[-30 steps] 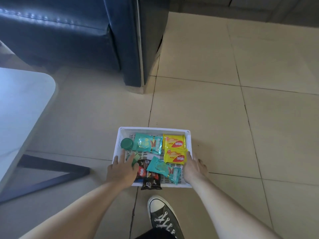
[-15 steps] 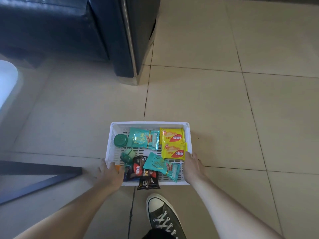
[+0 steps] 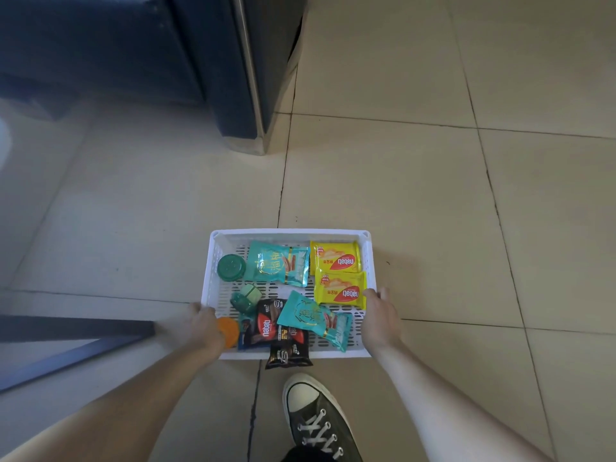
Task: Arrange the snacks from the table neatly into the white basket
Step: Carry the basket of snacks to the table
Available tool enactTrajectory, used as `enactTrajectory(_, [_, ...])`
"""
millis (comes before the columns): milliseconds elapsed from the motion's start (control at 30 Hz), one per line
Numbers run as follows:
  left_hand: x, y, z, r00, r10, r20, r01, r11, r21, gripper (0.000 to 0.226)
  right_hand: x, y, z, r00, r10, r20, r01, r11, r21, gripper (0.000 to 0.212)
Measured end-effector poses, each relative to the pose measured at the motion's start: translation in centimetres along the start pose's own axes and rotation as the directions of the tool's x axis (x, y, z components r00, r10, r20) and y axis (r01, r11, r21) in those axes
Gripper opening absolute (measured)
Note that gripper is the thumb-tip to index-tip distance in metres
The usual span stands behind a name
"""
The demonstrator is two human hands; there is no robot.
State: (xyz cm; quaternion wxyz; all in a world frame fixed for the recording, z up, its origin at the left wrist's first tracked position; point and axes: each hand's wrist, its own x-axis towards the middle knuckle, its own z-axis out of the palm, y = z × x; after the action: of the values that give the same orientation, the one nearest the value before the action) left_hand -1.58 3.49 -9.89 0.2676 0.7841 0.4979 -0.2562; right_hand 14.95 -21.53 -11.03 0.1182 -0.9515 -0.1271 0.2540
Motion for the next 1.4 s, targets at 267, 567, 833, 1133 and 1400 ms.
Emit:
enactTrajectory(267, [-0.1,-0.3,-1.3,0.998,0.044,-0.048,-0.041,0.998,0.053,0.055,-0.5,-0.6,-2.3,0.998,-0.028,-0.062,0.027,0.999,-0.023,0.039])
enactTrajectory(567, [-4.1,1.8,-6.8,0.975,0.129,-0.179,-0.135,0.991,-0.021,0.059,-2.0,-2.8,-9.5,0.984,-0.051,-0.171,0.044,0.998,-0.04,0.035])
enactTrajectory(833, [-10.3,3.7,-14.4,0.937,0.156,-0.313,-0.167,0.986,-0.008,0.05,-5.3,-5.9,-16.7,0.957,-0.063,-0.283,0.053,0.998,-0.044,0.031])
enactTrajectory(1133, [-17.8,4.4,-21.2,0.891,0.226,-0.394,-0.212,0.974,0.079,0.05,-9.9,-8.8,-24.7,0.928,-0.106,-0.357,0.072,0.992,-0.108,0.02])
enactTrajectory(1400, [-24.4,1.6,-26.7,0.866,0.219,-0.449,-0.236,0.972,0.018,0.042,-14.3,-12.7,-29.6,0.893,-0.209,-0.399,0.156,0.974,-0.163,0.019])
